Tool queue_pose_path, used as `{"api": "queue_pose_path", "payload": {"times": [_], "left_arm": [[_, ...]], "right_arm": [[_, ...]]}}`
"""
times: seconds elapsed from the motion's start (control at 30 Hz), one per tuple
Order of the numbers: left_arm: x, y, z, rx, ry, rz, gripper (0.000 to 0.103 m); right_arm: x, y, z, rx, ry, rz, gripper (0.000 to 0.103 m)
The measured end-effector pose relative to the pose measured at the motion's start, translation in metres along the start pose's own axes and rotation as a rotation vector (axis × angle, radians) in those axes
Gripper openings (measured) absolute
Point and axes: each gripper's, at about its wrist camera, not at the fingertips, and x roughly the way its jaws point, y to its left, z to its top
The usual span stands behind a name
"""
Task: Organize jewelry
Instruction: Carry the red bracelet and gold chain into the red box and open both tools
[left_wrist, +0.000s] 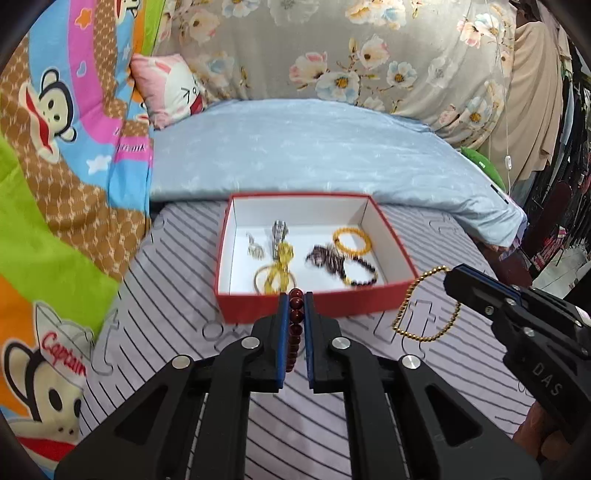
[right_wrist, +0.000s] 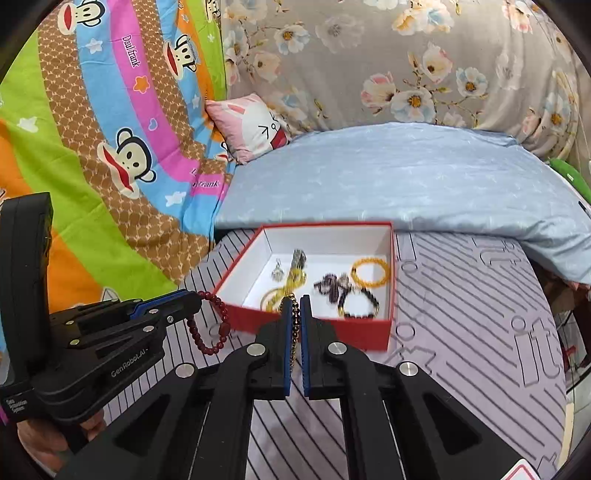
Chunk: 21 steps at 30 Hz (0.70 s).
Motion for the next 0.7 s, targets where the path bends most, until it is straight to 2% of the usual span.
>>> {"api": "queue_pose_path", "payload": {"times": [0.17,0.33,0.7], "left_arm": [[0.003,-0.003,0.028,0.016,-0.046,0.009,0.007],[0.018,-0.005,0.051,0.028,-0.058,0.016,0.007],[0.081,-0.002,0.067,0.027,0.000,0.038,0.007]], "right_arm": [[0.015,-0.002,0.024,-0.004,-0.015,0.007,0.003],[0.040,-0.008,0.042,0.005,-0.013,0.000,0.003],[0.099,-0.029,0.050,0.025,0.046,-0.012,0.003]]}}
